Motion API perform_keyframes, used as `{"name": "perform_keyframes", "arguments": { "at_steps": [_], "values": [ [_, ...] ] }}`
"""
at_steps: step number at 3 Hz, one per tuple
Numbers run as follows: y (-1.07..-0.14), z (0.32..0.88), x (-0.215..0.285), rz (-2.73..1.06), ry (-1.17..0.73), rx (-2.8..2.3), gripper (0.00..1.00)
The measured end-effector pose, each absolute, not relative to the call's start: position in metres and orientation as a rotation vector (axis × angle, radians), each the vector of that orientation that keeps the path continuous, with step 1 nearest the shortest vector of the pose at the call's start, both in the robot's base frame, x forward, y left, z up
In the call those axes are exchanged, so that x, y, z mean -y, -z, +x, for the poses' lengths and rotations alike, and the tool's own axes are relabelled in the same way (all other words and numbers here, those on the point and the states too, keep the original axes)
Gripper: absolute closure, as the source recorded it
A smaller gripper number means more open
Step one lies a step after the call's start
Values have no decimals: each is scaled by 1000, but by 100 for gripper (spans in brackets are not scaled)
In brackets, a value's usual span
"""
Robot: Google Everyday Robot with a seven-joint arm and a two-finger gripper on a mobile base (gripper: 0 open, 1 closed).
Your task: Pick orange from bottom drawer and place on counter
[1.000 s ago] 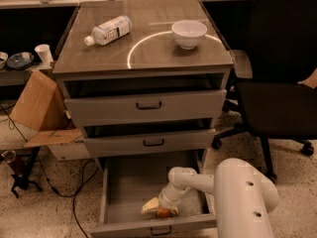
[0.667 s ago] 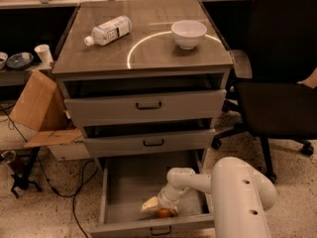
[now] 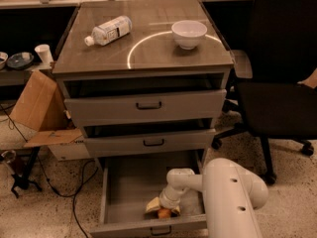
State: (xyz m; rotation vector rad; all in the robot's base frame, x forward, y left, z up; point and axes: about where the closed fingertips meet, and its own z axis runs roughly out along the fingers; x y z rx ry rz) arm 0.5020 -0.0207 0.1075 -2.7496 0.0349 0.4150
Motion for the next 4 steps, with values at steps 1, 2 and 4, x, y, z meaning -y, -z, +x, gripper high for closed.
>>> {"name": "perform_keyframes", "arguments": {
  "at_steps": [1, 2, 4],
  "values": [
    [-111, 504, 24, -2755, -408, -52, 38],
    [-115, 505, 26, -2759, -401, -57, 69],
    [-221, 513, 65, -2818, -217, -155, 100]
  ]
}}
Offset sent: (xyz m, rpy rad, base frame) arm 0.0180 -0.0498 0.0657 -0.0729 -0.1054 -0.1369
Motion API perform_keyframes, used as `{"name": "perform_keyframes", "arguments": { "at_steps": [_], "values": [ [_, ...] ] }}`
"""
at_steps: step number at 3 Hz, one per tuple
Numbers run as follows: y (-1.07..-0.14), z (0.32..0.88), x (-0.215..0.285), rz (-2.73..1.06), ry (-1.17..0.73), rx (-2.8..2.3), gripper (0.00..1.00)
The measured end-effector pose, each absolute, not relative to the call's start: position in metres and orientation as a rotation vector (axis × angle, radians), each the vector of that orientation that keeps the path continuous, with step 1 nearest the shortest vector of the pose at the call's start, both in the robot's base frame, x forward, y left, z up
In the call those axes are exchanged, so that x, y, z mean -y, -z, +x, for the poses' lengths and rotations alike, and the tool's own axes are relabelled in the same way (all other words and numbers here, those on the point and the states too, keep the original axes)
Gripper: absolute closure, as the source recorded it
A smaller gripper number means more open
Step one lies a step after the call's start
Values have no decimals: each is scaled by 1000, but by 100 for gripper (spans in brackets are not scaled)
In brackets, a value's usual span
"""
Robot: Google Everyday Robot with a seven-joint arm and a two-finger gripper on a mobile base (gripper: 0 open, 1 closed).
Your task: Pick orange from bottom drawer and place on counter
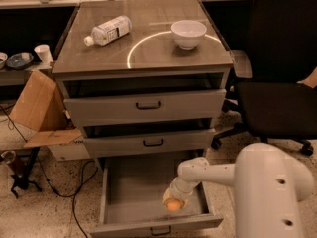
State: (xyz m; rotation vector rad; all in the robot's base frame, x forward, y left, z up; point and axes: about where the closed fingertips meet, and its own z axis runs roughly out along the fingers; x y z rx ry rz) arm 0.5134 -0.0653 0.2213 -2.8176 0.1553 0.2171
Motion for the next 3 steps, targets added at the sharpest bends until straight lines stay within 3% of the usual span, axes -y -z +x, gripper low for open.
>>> {"name": "perform_keyframes", "arguments": {
  "at_steps": [3],
  "values": [
    [-453, 561, 82, -3046, 61, -2, 100]
  ]
}}
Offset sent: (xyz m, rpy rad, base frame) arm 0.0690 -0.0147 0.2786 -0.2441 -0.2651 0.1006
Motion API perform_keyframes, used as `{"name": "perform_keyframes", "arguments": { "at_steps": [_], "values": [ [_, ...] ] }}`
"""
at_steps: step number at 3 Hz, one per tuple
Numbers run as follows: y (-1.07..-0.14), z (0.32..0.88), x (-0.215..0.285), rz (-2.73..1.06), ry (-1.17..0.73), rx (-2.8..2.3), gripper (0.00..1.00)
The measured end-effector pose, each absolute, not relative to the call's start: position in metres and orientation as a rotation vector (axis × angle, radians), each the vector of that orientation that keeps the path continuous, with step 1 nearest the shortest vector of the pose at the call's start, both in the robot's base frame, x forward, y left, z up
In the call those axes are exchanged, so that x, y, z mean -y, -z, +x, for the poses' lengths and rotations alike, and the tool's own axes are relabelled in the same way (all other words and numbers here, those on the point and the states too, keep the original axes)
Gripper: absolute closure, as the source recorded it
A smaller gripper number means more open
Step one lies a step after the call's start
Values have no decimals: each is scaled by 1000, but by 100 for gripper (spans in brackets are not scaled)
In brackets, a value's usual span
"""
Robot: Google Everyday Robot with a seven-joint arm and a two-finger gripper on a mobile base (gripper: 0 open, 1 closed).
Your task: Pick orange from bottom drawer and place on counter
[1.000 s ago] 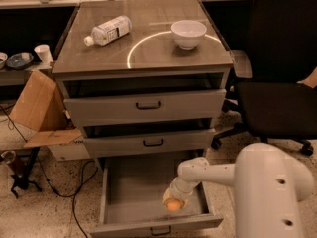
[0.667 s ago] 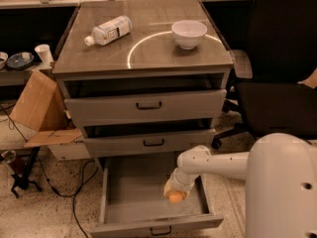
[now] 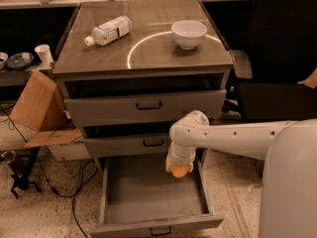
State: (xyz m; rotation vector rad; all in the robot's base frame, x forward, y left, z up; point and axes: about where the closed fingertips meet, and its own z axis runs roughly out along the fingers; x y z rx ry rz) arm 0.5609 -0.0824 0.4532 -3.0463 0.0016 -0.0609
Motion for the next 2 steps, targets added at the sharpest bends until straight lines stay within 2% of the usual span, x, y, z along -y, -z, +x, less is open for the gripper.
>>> {"name": "perform_keyframes", "arguments": {
  "at_steps": [2],
  "values": [
    [-582, 583, 108, -3207, 161, 34, 100]
  ]
}}
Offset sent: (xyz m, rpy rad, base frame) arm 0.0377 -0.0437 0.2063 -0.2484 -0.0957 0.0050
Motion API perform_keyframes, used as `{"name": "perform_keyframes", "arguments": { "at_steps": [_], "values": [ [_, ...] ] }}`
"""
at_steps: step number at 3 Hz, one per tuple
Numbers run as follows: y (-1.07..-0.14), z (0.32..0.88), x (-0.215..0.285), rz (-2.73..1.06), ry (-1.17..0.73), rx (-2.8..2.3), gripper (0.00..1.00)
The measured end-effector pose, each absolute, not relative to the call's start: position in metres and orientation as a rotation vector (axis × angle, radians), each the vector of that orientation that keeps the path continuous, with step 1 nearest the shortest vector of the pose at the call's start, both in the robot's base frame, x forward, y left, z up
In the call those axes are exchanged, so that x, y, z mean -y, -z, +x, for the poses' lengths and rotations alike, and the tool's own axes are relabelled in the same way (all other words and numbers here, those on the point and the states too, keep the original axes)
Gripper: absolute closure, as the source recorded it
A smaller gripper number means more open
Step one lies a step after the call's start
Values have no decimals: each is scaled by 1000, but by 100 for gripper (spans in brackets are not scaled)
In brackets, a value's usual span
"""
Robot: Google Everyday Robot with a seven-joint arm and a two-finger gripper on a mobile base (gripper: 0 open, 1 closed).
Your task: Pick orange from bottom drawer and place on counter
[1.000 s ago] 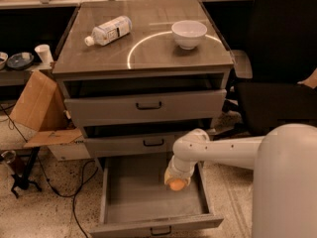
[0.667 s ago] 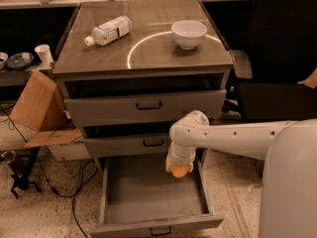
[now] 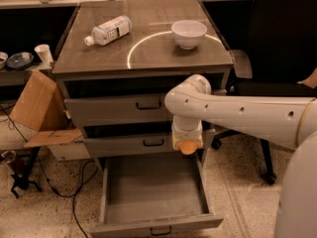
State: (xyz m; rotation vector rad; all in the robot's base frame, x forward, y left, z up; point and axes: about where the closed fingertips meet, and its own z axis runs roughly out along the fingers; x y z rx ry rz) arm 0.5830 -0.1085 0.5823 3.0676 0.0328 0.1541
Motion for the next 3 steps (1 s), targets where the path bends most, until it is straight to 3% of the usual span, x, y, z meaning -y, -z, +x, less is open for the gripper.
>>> {"name": "perform_keyframes", "arguments": {
  "at_steps": [3],
  "values": [
    [-601, 589, 121, 3015, -119, 17, 100]
  ]
}}
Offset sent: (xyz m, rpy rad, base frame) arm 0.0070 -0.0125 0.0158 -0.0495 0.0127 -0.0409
